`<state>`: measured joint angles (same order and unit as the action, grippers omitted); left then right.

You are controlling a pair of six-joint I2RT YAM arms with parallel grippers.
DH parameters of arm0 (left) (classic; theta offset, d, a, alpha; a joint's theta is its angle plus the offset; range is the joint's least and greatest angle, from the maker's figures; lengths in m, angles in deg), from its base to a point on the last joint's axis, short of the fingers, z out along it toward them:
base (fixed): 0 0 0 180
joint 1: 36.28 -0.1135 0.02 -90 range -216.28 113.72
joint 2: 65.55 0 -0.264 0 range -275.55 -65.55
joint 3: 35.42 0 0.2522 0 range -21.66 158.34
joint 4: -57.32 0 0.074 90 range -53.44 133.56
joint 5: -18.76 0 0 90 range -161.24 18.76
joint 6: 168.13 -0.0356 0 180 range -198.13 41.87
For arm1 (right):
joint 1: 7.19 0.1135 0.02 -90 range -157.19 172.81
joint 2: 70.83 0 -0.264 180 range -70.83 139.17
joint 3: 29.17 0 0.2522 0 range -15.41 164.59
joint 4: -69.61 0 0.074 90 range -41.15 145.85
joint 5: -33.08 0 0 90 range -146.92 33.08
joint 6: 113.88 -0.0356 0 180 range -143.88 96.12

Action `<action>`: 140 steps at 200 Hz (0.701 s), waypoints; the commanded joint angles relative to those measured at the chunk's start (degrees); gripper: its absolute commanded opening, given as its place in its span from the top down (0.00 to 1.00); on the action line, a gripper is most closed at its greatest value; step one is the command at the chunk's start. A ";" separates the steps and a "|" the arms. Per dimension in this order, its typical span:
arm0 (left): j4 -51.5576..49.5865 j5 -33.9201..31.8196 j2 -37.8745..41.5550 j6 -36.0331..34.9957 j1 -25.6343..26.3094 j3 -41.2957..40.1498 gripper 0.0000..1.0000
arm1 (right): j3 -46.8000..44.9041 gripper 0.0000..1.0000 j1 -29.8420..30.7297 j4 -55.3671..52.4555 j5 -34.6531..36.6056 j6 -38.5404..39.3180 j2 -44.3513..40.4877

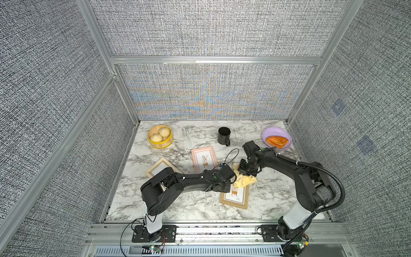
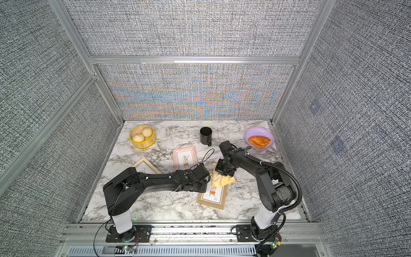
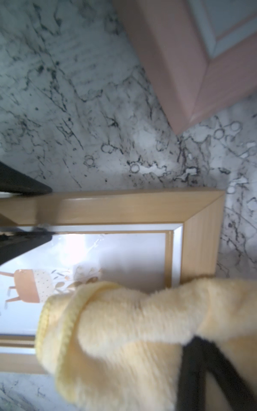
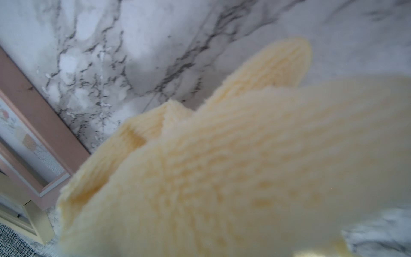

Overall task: Wipe the picture frame with a cloth
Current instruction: Wipe the dirt from the picture frame.

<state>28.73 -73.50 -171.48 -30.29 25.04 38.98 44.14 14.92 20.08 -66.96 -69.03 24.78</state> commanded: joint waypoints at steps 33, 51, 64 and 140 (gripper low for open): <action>-8.55 -1.88 -0.23 0.81 -0.15 -1.65 0.91 | 0.66 1.00 -0.10 -1.57 -0.31 2.14 0.19; -8.64 -1.87 -0.29 0.63 -0.17 -1.58 0.92 | 2.81 1.00 2.29 0.36 -1.02 1.76 2.11; -8.81 -1.94 -0.24 0.51 -0.19 -1.40 0.92 | 4.66 1.00 3.76 1.99 -1.93 1.00 3.61; -9.60 -2.73 -0.33 1.37 -0.19 -1.31 0.95 | 7.07 1.00 4.92 0.77 -2.86 0.95 7.23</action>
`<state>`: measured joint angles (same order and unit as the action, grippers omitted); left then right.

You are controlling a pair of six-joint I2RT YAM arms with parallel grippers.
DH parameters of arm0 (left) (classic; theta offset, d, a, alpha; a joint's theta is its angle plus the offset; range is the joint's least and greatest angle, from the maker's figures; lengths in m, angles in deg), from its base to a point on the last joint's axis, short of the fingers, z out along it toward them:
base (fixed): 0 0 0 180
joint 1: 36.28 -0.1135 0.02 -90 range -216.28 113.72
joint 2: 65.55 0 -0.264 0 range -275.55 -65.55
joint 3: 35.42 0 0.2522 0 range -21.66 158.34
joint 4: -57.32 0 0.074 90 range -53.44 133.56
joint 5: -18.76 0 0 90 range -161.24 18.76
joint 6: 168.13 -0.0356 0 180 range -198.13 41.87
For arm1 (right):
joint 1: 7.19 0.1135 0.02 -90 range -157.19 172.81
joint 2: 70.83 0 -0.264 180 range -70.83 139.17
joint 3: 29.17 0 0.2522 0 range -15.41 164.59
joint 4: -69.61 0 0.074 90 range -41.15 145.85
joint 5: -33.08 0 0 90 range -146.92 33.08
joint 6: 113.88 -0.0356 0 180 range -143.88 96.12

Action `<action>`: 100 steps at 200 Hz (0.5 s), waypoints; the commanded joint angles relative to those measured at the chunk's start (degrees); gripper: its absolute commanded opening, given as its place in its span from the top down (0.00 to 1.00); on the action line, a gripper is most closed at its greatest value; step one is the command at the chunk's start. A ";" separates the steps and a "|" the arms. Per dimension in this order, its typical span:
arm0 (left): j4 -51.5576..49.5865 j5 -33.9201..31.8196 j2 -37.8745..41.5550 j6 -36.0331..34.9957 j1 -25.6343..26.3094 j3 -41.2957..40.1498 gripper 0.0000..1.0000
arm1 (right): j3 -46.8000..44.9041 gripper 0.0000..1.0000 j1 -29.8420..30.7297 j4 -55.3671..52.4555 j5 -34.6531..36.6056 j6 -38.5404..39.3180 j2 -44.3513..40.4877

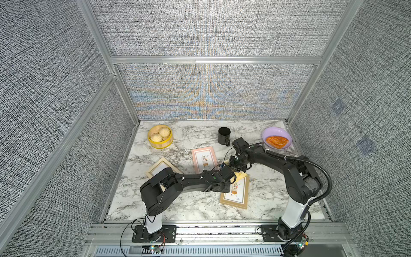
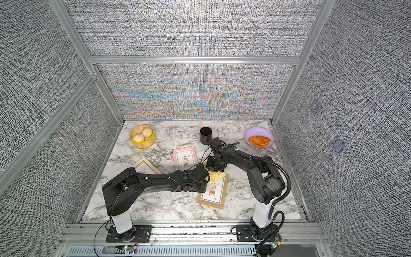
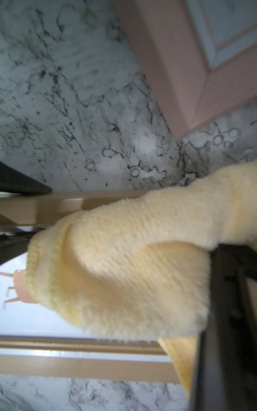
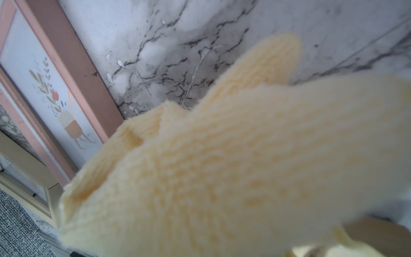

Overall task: Wipe the picture frame with a cloth
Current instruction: Wipe the dirt from the picture frame.

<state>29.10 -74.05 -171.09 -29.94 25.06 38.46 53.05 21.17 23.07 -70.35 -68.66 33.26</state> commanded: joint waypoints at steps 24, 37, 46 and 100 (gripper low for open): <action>-9.98 -2.45 -0.64 1.52 -0.21 -1.03 0.96 | -6.60 1.00 -5.50 -3.94 1.17 2.50 -5.27; -9.98 -2.64 -0.55 1.64 -0.22 -1.13 0.96 | -8.82 1.00 -8.08 -4.75 1.30 3.71 -7.63; -10.06 -2.73 -0.55 1.74 -0.17 -1.18 0.97 | -9.67 1.00 -9.26 -5.36 1.30 4.66 -8.68; -11.44 -3.69 -0.55 1.80 -0.17 -0.29 0.99 | -5.85 1.00 -5.44 -4.13 -0.61 5.64 -5.61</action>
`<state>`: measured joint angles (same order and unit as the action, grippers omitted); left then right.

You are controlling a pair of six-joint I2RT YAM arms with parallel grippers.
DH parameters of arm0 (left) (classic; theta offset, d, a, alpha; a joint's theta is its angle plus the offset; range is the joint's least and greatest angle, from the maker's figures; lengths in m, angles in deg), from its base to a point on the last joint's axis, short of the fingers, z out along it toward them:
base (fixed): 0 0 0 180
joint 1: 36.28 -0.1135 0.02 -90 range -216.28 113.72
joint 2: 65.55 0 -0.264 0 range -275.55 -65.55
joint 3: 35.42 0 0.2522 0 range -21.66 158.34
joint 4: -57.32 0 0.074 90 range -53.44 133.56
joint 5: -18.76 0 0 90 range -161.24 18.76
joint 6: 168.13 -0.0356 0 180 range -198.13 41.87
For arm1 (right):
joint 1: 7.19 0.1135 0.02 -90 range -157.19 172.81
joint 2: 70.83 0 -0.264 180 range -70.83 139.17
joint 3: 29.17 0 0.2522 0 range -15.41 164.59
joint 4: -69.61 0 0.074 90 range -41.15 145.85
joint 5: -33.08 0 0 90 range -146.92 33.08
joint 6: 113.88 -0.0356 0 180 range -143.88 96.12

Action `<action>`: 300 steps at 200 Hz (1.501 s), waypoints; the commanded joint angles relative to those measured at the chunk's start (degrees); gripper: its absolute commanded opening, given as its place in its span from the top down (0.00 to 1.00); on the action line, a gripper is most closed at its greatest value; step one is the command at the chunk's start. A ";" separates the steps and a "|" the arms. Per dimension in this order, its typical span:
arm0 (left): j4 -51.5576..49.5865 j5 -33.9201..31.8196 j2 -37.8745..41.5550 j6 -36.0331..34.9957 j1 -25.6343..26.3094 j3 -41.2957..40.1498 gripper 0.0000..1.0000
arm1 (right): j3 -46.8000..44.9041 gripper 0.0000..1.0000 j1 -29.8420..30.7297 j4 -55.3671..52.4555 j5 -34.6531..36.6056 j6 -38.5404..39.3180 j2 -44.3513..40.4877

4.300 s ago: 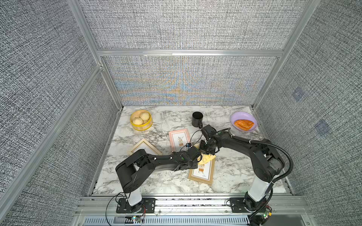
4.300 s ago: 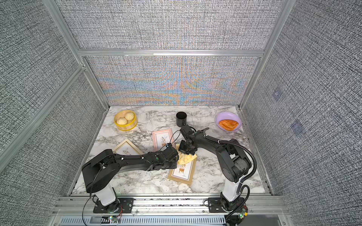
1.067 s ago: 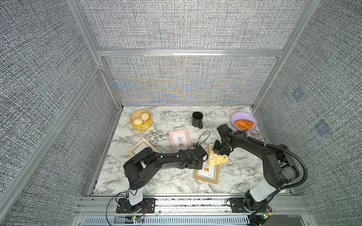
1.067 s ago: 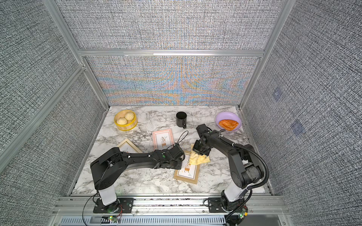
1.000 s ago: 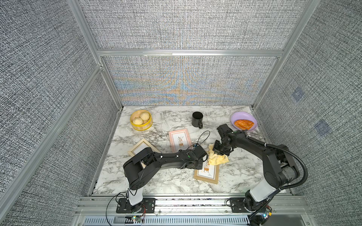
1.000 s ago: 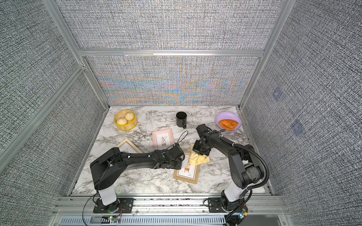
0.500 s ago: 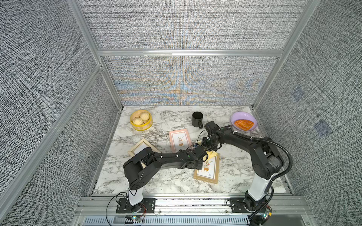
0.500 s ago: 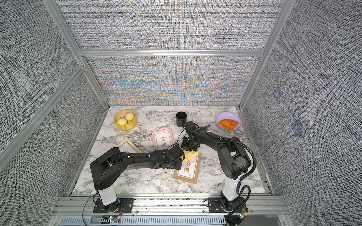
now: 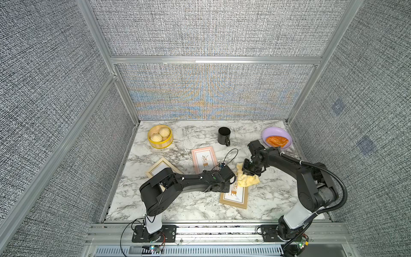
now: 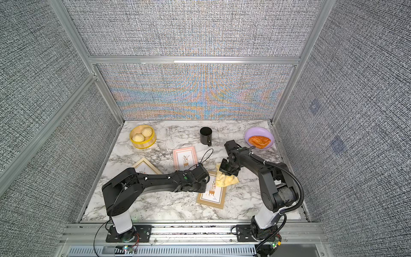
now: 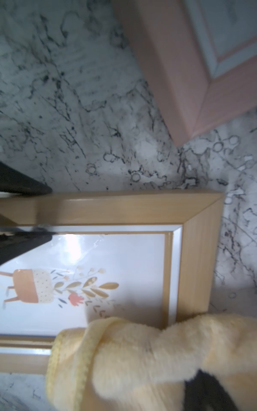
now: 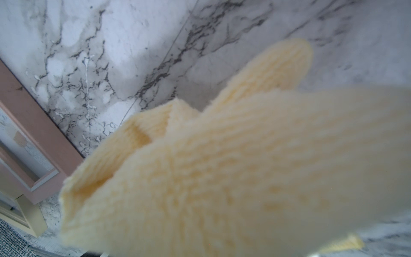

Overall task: Wipe the picture frame with a cloth
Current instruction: Wipe the dirt from the picture frame.

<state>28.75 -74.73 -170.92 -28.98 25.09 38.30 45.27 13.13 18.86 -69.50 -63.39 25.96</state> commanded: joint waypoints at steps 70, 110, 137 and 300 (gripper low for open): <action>-17.17 -6.21 -0.01 0.34 0.42 3.79 1.00 | 9.27 1.00 9.04 2.25 -3.26 -2.27 9.62; -19.34 -6.97 -1.64 0.25 0.55 5.33 1.00 | 5.76 1.00 5.42 0.13 -1.97 -0.01 6.52; -19.38 -7.24 -2.02 0.40 0.55 5.54 1.00 | 2.89 1.00 0.90 -2.00 -1.63 2.80 2.98; -16.99 -5.58 -4.12 0.74 0.60 6.14 1.00 | -21.84 1.00 17.58 -7.56 -1.42 -6.25 -16.65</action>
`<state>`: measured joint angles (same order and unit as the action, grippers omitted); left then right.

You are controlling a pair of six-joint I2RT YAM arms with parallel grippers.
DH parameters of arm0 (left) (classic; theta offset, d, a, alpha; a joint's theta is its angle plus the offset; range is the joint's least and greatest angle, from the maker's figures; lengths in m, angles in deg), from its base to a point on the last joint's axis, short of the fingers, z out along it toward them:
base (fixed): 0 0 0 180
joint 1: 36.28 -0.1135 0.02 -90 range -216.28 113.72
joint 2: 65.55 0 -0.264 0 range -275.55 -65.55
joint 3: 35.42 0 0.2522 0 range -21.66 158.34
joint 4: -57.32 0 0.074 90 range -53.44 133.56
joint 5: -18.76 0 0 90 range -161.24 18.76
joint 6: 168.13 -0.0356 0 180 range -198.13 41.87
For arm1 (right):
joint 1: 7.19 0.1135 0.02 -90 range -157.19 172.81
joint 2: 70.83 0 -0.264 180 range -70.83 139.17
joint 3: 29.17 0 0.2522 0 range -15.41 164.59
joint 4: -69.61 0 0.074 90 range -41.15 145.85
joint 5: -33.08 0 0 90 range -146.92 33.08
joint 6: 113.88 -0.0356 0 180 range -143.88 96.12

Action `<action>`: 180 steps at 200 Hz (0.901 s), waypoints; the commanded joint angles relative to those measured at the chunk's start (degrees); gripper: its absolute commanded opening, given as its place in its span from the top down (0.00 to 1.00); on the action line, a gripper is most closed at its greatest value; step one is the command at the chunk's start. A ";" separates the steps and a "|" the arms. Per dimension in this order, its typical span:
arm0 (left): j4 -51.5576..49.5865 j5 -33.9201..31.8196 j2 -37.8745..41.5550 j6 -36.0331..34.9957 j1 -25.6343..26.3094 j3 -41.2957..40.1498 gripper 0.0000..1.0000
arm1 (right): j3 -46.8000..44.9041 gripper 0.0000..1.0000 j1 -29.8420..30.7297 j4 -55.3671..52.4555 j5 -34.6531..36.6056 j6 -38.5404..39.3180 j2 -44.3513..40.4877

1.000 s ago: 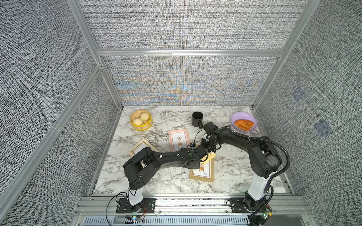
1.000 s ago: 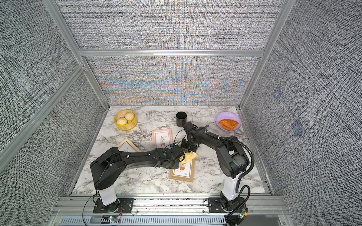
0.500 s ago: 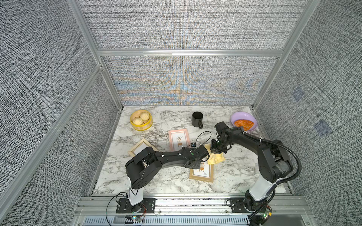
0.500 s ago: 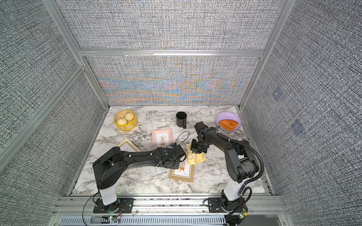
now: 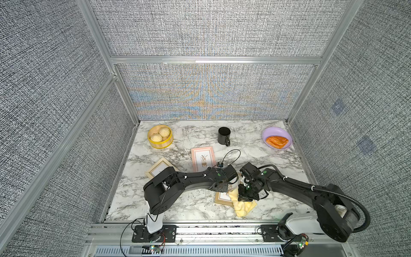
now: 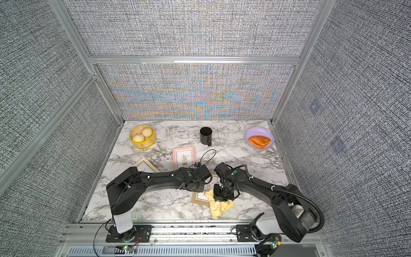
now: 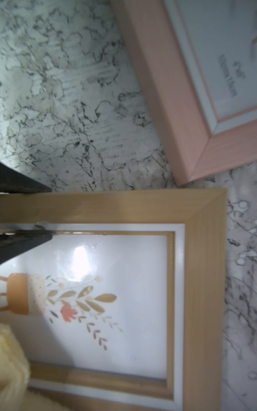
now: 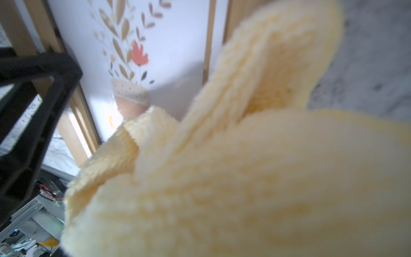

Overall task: Wipe the picture frame with a cloth
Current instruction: Wipe the dirt from the picture frame.

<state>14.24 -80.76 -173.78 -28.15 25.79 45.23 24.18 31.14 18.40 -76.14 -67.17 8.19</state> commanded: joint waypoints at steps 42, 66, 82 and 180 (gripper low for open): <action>-2.14 1.03 -0.76 -0.94 -0.10 -1.48 1.00 | 9.99 1.00 -7.61 -5.65 6.45 4.43 8.26; -1.92 1.26 -0.49 -0.93 -0.14 -1.94 1.00 | 16.66 1.00 -11.09 -3.84 6.66 7.64 14.39; -1.76 1.32 -0.50 -0.91 -0.10 -2.10 1.00 | 21.46 1.00 -13.02 -2.98 5.84 8.64 18.63; -1.94 0.99 -1.37 -1.02 -0.27 -0.37 1.00 | 4.76 1.00 -5.06 -2.50 2.92 1.31 8.57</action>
<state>15.64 -80.56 -173.78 -29.13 25.79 45.26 35.66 22.42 21.24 -73.80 -60.31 20.91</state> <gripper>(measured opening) 0.260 0.075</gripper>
